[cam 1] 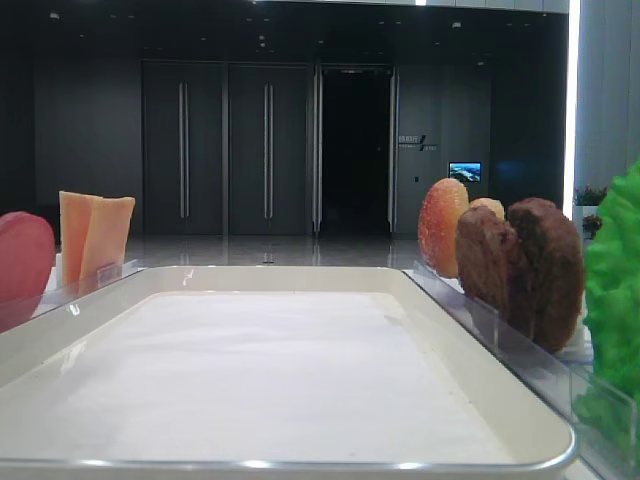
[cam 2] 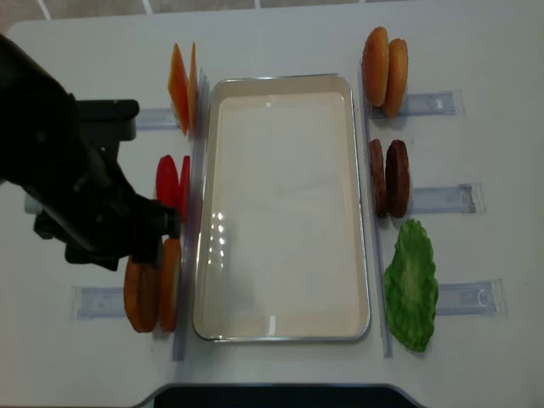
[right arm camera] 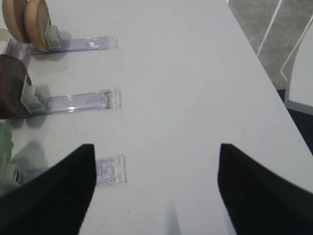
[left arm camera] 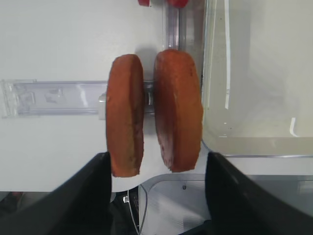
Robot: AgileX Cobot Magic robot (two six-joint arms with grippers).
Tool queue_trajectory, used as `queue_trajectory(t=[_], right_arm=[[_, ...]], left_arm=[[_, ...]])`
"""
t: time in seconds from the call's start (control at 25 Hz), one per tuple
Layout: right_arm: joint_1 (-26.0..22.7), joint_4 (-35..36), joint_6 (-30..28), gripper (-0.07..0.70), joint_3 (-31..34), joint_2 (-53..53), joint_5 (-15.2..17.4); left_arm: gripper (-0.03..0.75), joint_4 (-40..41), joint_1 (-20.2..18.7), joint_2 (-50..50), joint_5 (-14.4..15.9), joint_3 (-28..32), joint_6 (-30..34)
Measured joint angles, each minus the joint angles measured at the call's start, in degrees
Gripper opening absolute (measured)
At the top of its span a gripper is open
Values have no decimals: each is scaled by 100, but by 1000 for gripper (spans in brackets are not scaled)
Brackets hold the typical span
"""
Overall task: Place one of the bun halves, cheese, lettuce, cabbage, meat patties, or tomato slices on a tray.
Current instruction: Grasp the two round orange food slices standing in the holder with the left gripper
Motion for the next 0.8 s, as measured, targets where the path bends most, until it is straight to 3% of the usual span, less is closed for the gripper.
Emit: queue_trajectory(t=[0.36,0.8], right_arm=[[0,0,0,524,0,0,0],[0,0,0,524,0,0,0]], left_arm=[[463,16,-324,681,-170,-205,-182],[463,-32,-344,1078,-194,-216,-196]])
